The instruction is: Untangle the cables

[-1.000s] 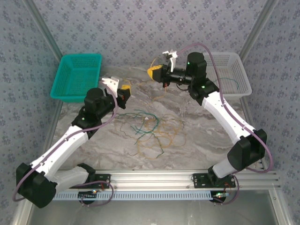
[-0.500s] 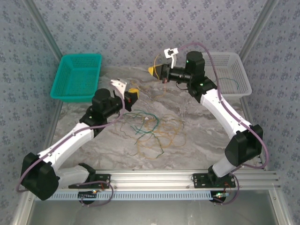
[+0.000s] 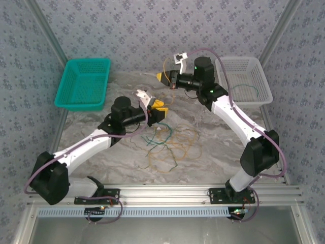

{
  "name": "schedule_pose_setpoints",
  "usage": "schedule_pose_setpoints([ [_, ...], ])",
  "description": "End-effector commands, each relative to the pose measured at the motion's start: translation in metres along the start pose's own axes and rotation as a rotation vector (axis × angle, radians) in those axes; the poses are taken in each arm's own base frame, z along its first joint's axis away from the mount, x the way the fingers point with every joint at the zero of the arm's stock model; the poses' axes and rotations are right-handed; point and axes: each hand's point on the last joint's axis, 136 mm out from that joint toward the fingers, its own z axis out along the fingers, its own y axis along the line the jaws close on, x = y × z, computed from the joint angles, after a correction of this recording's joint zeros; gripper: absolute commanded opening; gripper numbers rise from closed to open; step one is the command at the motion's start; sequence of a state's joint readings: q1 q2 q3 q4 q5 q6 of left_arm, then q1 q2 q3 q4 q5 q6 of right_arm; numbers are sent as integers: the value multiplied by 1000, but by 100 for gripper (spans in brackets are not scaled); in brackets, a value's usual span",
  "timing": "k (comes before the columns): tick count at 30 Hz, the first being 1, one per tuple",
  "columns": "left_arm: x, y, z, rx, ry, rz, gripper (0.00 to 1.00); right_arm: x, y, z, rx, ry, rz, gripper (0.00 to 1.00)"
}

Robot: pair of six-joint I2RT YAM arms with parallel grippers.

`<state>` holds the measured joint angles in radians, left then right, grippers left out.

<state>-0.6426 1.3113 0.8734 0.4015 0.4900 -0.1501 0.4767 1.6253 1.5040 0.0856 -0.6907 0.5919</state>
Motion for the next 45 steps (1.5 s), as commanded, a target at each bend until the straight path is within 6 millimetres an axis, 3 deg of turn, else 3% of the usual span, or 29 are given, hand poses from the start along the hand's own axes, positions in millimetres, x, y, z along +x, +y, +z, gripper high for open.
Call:
schedule_pose_setpoints([
  [1, -34, -26, 3, 118, -80, 82, 48, -13, 12, 2, -17, -26, -14, 0],
  [4, -34, -32, 8, 127, -81, 113, 63, -13, 11, 3, -13, -27, -10, 0],
  [13, -27, -7, 22, 3, -67, 117, 62, -4, 23, 8, -53, -13, 33, 0],
  [17, -23, 8, 26, -55, -59, 101, 52, 0, 26, 6, -69, -17, 58, 0],
  [18, -22, 10, 27, -59, -57, 95, 45, 1, 26, 6, -72, -11, 60, 0],
  [20, -22, 16, 25, -83, -61, 83, 18, 5, 25, 6, -61, 0, 58, 0],
  [22, -26, 17, 21, -94, -75, 74, 3, 9, 20, 4, -30, 7, 53, 0],
  [26, -31, 27, 10, -169, -99, 50, 0, 13, 3, -3, 93, 14, 31, 0],
  [31, -32, 38, 0, -237, -113, 20, 0, 14, 3, -5, 105, 22, 24, 1],
  [33, -30, 43, -3, -260, -118, 10, 0, 11, -1, -8, 131, 17, 29, 11],
  [35, -29, 48, -6, -284, -124, 5, 0, 9, -2, -11, 152, 8, 19, 38],
  [36, -29, 52, -8, -304, -124, -2, 0, 8, -4, -13, 171, 6, 12, 45],
  [40, -30, 65, -19, -346, -128, -36, 0, 8, -10, -24, 243, 11, -26, 58],
  [45, -37, 86, -43, -436, -143, -73, 0, 15, -20, -42, 335, 44, -71, 67],
])
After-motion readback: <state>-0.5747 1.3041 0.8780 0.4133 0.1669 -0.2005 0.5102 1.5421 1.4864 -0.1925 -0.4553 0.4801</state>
